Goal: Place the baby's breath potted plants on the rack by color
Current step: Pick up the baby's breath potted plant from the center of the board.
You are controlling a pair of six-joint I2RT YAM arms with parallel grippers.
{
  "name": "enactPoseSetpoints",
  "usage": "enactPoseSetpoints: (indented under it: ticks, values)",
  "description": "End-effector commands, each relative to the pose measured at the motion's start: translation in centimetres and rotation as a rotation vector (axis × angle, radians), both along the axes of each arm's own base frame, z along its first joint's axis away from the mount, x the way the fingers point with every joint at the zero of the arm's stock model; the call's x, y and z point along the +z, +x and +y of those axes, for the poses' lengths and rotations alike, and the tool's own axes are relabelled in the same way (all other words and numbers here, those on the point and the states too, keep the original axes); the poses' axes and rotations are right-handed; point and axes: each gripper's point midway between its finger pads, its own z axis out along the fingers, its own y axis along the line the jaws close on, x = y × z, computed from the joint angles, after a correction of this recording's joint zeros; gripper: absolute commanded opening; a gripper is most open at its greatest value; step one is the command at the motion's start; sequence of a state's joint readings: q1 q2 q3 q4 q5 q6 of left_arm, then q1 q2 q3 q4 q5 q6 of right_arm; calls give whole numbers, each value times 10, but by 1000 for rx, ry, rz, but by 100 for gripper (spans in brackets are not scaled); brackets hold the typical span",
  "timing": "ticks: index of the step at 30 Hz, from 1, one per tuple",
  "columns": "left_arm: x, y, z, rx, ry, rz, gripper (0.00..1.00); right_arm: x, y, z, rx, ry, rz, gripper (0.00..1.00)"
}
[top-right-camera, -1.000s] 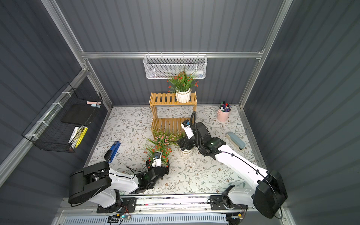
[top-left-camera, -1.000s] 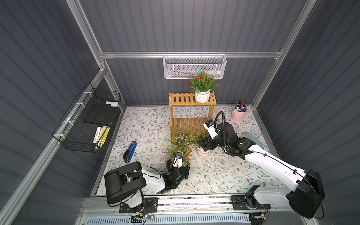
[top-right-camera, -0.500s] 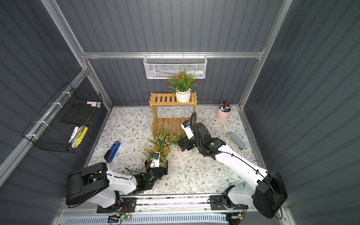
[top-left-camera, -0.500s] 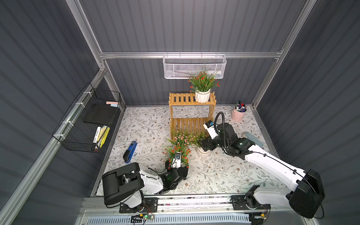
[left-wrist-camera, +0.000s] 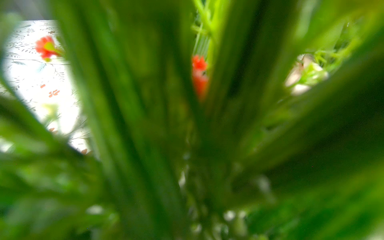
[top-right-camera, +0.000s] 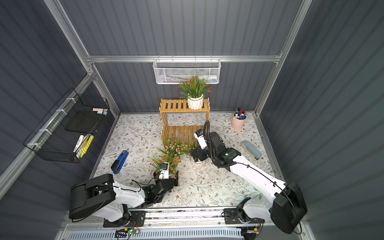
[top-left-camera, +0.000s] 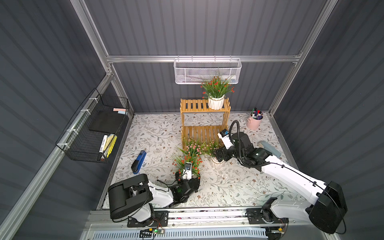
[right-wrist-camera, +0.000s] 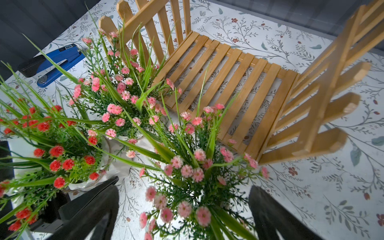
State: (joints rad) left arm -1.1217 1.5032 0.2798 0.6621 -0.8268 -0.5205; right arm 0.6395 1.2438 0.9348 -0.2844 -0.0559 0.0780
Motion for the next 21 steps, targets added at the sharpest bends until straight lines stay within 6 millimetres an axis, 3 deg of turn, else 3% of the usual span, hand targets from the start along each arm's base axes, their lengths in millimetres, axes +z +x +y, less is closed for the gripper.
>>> enactPoseSetpoints:
  ticks: [1, 4, 9, 21]
  values:
    - [-9, -1, 10, 39, 17, 20, 94, 14, -2, -9, -23, 8, -53, 99]
    - [-8, 0, 10, 37, 15, 19, 80, 19, -3, -10, -25, 17, -72, 99]
    - [-1, -2, 12, 35, -1, 13, 71, 24, -3, -11, -24, 24, -83, 99]
    - [55, -2, 32, 124, -68, -17, 69, 26, 0, -14, -42, 11, -110, 99]
